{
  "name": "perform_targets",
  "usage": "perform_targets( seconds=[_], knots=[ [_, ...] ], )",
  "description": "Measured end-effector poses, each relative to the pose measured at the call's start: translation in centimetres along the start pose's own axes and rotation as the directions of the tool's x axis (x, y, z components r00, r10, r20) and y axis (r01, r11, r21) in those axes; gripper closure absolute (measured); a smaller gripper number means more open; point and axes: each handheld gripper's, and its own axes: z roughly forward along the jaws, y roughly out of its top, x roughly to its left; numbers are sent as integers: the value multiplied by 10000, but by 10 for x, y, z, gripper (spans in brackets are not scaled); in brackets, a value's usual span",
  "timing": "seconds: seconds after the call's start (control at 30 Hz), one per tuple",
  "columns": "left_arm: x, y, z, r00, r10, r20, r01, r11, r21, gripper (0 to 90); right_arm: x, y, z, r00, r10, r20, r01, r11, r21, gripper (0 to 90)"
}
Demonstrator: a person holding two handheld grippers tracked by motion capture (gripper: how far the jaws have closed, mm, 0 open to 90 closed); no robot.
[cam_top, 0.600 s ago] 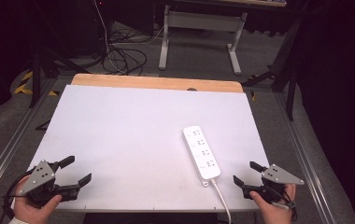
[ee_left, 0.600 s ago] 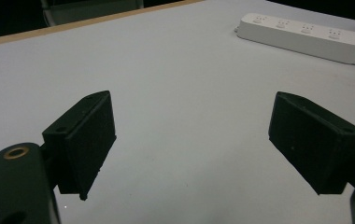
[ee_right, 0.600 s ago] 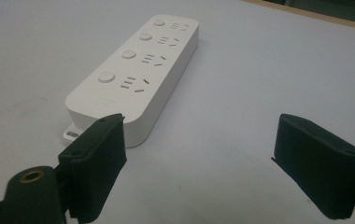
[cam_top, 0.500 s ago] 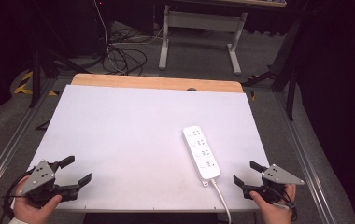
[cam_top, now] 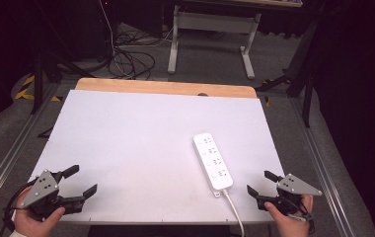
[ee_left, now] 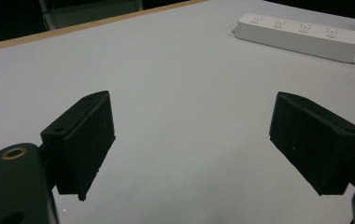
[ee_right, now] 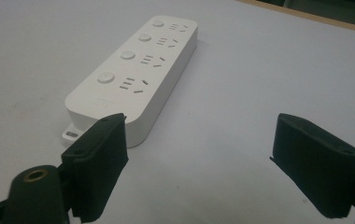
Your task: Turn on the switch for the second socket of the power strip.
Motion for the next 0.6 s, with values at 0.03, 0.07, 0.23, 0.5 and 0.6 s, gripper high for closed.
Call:
perform_targets(
  seconds=[0.03, 0.07, 0.23, 0.5, 0.6],
  knots=[
    [0, 0, 0, 10000, 65, -11, -65, 10000, 4, 145, 0, 0, 0, 10000, 10, 8, -10, 10000, 5, 186],
    [0, 0, 0, 9999, 108, -17, -108, 9999, 21, 145, 0, 0, 0, 10000, 10, 8, -10, 10000, 5, 186],
    [-2, 1, 0, 9999, 95, -69, -95, 10000, 29, 145, 1, 2, 1, 9999, -129, 52, 128, 9999, 111, 192],
    [-1, 1, -1, 9998, 171, -112, -171, 9998, 29, 145, 3, 13, 0, 9995, -319, -17, 319, 9994, 136, 209],
    [-2, 1, -1, 9998, 187, -43, -186, 9998, 55, 129, 5, 18, 3, 9990, -430, -75, 431, 9988, 240, 221]
  ],
)
